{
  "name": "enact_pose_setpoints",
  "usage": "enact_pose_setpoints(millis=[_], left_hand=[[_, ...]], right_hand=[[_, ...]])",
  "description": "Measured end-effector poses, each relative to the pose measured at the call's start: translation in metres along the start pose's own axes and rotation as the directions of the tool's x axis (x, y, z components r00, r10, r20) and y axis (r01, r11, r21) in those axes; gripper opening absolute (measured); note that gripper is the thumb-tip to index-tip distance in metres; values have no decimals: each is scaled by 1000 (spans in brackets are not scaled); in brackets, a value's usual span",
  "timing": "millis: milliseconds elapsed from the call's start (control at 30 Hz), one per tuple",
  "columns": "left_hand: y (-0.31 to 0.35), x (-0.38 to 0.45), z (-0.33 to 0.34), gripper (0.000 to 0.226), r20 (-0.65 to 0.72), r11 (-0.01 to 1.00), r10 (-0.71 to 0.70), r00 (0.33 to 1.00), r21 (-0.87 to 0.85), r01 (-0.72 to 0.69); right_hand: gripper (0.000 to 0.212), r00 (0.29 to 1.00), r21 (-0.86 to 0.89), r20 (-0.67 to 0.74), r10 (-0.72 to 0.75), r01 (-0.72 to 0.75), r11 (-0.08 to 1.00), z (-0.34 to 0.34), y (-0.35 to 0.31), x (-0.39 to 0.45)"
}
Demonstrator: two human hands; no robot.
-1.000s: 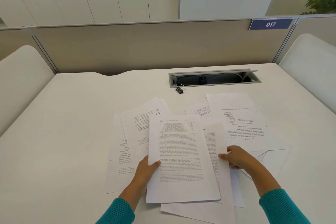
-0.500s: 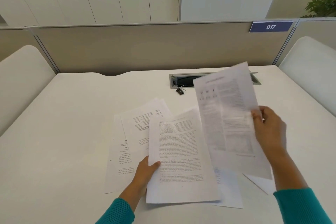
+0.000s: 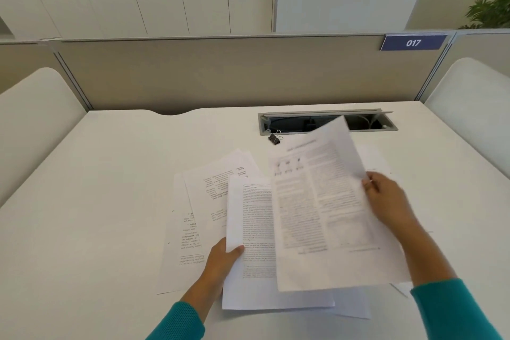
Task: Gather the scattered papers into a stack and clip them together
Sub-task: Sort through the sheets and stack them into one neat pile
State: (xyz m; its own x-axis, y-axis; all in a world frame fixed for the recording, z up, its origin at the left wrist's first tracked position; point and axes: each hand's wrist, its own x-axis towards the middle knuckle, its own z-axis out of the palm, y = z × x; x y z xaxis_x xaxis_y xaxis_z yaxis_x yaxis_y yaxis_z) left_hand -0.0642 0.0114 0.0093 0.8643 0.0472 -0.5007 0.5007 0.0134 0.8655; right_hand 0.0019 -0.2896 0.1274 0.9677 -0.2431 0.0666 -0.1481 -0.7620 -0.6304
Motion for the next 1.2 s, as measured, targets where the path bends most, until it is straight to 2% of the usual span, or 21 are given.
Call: enact_pose_setpoints(millis=[133, 267, 400, 733, 900, 967, 1100, 1200], left_hand=[[0, 1, -1, 34, 7, 1000, -5, 1000, -3, 5], [1, 1, 2, 28, -51, 998, 21, 998, 53, -18], [1, 1, 4, 26, -88, 997, 40, 995, 76, -33], [1, 1, 0, 32, -39, 995, 73, 997, 73, -70], [7, -3, 1, 28, -20, 992, 125, 992, -14, -125], [15, -6, 2, 24, -28, 985, 163, 986, -42, -165], [37, -10, 2, 26, -21, 952, 284, 959, -116, -284], [56, -12, 3, 28, -52, 921, 370, 928, -108, -374]], right_hand=[[28, 993, 53, 104, 54, -60, 997, 51, 6, -10], [37, 972, 104, 207, 110, -133, 986, 82, 9, -21], [43, 954, 143, 269, 132, -175, 974, 99, 11, -30], [48, 915, 162, 379, 135, -210, 964, 115, 9, -38], [50, 906, 152, 381, 186, -260, 954, 111, 12, -35], [49, 905, 235, 386, 178, -283, 930, 104, 8, -32], [48, 964, 363, 242, 111, -196, 911, 85, -6, -28], [39, 973, 486, 229, 45, -154, 860, 69, -18, -27]])
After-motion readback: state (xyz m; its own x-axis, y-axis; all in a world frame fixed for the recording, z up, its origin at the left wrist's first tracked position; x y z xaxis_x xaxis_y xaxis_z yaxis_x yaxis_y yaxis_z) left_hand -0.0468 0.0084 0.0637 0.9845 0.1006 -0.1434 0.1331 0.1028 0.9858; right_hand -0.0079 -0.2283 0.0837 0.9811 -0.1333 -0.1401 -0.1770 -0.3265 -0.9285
